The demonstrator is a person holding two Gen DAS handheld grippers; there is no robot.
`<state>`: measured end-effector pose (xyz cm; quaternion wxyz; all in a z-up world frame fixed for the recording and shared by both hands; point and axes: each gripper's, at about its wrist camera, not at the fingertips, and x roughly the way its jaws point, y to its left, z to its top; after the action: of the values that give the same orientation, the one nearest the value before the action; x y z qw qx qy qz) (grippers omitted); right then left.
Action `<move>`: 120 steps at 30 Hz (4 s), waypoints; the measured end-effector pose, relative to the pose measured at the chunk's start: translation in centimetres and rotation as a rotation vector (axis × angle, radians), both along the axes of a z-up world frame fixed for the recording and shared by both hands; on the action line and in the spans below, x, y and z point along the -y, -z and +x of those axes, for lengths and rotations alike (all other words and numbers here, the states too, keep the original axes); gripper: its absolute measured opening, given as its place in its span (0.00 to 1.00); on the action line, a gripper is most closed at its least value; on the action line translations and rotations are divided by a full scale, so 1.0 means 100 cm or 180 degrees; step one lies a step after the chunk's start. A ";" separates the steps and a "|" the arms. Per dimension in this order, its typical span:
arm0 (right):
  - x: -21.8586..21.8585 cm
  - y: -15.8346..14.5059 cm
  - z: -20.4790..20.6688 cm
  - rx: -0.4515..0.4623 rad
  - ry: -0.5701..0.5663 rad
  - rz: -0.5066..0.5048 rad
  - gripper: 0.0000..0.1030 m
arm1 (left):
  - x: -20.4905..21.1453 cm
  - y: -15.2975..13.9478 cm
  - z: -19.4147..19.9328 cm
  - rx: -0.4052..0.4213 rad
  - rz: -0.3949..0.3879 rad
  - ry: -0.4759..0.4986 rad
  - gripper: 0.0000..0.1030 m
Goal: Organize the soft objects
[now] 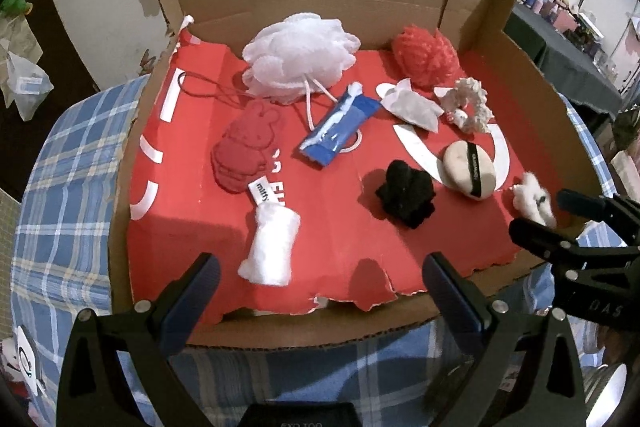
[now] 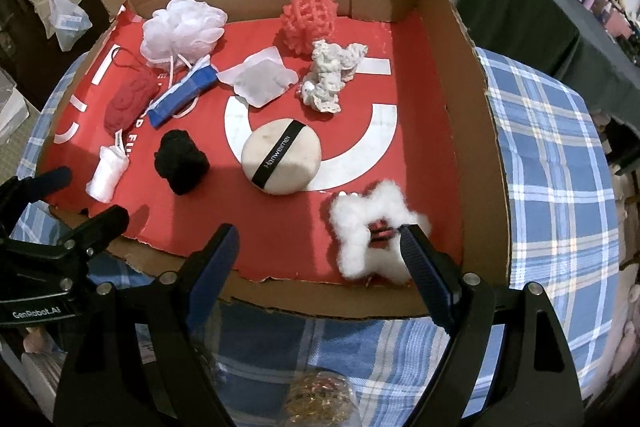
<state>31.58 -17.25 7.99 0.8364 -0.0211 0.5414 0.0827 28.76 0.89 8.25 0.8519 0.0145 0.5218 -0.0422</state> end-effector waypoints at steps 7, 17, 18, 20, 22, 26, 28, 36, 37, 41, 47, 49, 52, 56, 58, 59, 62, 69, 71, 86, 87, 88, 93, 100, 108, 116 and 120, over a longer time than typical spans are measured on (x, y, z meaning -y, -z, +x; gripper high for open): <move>0.000 0.000 -0.001 0.0019 -0.0007 -0.0012 0.80 | -0.003 0.001 0.001 0.0019 0.0033 -0.0085 1.00; -0.001 0.000 -0.001 0.0017 -0.0019 -0.0025 0.80 | -0.007 0.005 0.003 -0.0044 0.0014 -0.0198 1.00; 0.000 0.000 -0.001 0.0018 -0.0019 -0.0024 0.80 | -0.007 0.005 0.004 -0.0042 0.0012 -0.0196 1.00; 0.000 0.001 -0.001 0.0016 -0.0015 -0.0023 0.80 | -0.007 0.005 0.003 -0.0033 0.0014 -0.0190 1.00; 0.000 0.001 -0.001 0.0021 -0.0013 -0.0019 0.80 | -0.007 0.005 0.003 -0.0028 0.0016 -0.0191 1.00; 0.001 0.001 -0.001 0.0023 -0.0012 -0.0022 0.80 | -0.007 0.004 0.002 -0.0018 0.0017 -0.0187 1.00; 0.001 0.001 -0.001 0.0023 -0.0012 -0.0018 0.80 | -0.007 0.004 0.002 -0.0012 0.0020 -0.0188 1.00; 0.001 0.001 -0.001 0.0021 -0.0013 -0.0018 0.80 | -0.006 0.003 0.002 0.0001 0.0041 -0.0173 1.00; 0.001 0.001 -0.001 0.0022 -0.0014 -0.0017 0.80 | -0.005 0.003 0.002 0.0001 0.0042 -0.0173 1.00; 0.001 0.001 -0.001 0.0024 -0.0014 -0.0014 0.80 | -0.005 0.003 0.002 -0.0004 0.0029 -0.0176 1.00; 0.001 0.001 -0.002 0.0023 -0.0012 -0.0017 0.80 | -0.007 0.004 0.001 -0.0012 0.0011 -0.0184 1.00; 0.001 0.001 -0.002 0.0022 -0.0016 -0.0019 0.80 | -0.007 0.004 0.002 -0.0008 0.0022 -0.0178 1.00; 0.002 0.001 -0.001 0.0022 -0.0014 -0.0020 0.80 | -0.007 0.004 0.001 0.0000 0.0038 -0.0163 1.00; 0.002 0.001 -0.001 0.0023 -0.0016 -0.0022 0.80 | -0.007 0.004 0.001 -0.0007 0.0030 -0.0170 1.00; 0.002 0.001 -0.002 0.0024 -0.0016 -0.0021 0.80 | -0.006 0.004 0.001 -0.0010 0.0022 -0.0180 1.00; 0.002 0.001 -0.001 0.0022 -0.0016 -0.0023 0.80 | -0.007 0.004 0.002 -0.0012 0.0015 -0.0181 1.00; 0.002 0.001 -0.002 0.0024 -0.0016 -0.0020 0.80 | -0.007 0.004 0.002 -0.0018 0.0004 -0.0184 1.00; 0.002 0.001 -0.002 0.0025 -0.0016 -0.0018 0.80 | -0.008 0.005 0.002 -0.0017 0.0002 -0.0194 1.00; 0.003 0.000 -0.001 0.0027 -0.0014 -0.0016 0.80 | -0.008 0.005 0.002 -0.0019 -0.0003 -0.0192 1.00; 0.002 0.000 -0.001 0.0026 -0.0015 -0.0018 0.80 | -0.008 0.005 0.002 -0.0018 0.0002 -0.0200 1.00; 0.002 0.001 -0.002 0.0026 -0.0017 -0.0019 0.80 | -0.008 0.005 0.002 -0.0020 0.0000 -0.0201 1.00; 0.002 0.000 -0.001 0.0026 -0.0016 -0.0020 0.80 | -0.008 0.005 0.002 -0.0021 -0.0002 -0.0202 1.00; 0.002 0.000 -0.002 0.0028 -0.0021 -0.0016 0.80 | -0.009 0.005 0.003 -0.0020 -0.0003 -0.0198 1.00; 0.005 -0.015 -0.010 0.0242 -0.0047 -0.0117 0.80 | -0.010 -0.001 -0.003 0.0062 -0.0118 -0.0186 1.00; 0.019 -0.069 -0.052 0.0748 0.0025 -0.0124 0.80 | -0.016 -0.046 -0.032 0.0497 -0.0165 -0.0243 1.00; 0.019 -0.103 -0.139 0.1358 -0.0046 0.0019 0.85 | -0.008 -0.102 -0.112 0.1311 -0.0154 -0.0128 1.00; 0.017 -0.105 -0.189 0.1663 -0.0062 0.0083 0.93 | 0.001 -0.108 -0.155 0.1630 -0.0119 -0.0016 1.00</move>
<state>12.71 -18.94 18.53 0.9472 -0.0361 0.3057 0.0894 13.23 0.77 19.06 0.9565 0.0076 0.2882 -0.0447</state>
